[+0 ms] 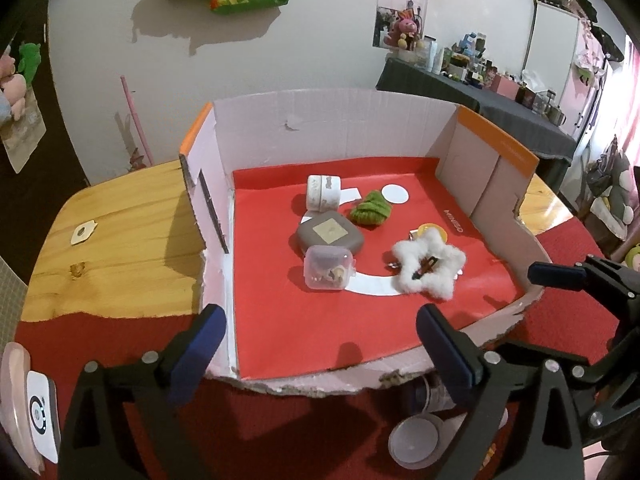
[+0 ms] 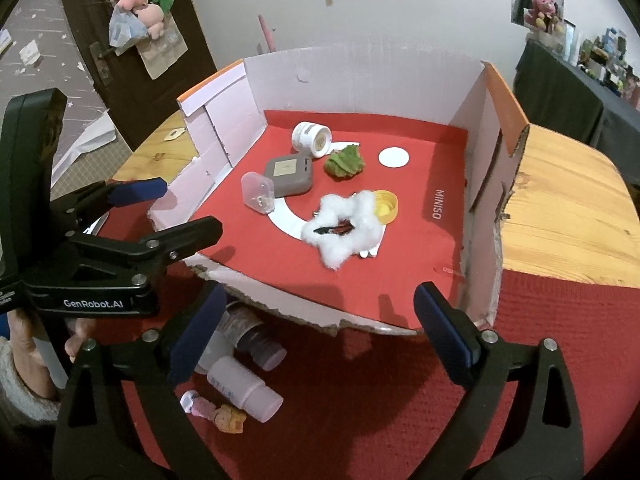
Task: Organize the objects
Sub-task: 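Withdraw both open tools from the box toward the bottles on the cloth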
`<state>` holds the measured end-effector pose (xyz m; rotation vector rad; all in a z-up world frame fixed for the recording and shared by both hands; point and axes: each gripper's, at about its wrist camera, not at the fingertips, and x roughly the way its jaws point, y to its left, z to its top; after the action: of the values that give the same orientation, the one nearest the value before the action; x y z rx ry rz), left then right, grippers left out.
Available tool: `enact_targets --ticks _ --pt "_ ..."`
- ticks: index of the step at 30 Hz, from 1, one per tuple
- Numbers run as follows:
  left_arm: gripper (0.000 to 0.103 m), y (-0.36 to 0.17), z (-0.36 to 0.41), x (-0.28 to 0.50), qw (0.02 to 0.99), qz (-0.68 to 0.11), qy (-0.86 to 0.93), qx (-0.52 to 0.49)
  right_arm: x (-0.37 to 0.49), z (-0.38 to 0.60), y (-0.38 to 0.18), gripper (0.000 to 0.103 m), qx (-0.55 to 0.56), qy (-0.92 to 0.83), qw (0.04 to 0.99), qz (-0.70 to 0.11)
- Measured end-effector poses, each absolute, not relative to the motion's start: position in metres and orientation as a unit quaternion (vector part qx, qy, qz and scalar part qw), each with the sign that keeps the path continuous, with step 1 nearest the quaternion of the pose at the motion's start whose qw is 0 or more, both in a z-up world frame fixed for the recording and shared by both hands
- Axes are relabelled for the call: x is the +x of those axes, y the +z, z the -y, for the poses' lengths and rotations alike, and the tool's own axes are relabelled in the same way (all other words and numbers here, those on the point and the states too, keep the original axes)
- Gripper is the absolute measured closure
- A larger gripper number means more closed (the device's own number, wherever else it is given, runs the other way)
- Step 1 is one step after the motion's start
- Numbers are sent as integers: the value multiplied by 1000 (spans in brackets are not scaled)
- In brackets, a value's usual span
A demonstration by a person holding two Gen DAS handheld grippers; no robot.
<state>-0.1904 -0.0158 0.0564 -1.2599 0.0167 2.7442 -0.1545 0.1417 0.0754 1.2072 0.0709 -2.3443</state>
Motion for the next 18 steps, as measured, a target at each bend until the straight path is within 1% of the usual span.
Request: enact_targets --ticks 9,18 --pt "1 64 18 -177 55 -7 913 -405 -138 -145 83 6 434 -866 248 -27" --pt "0 70 14 -166 57 -14 916 -397 -124 -146 93 6 424 -870 251 -29"
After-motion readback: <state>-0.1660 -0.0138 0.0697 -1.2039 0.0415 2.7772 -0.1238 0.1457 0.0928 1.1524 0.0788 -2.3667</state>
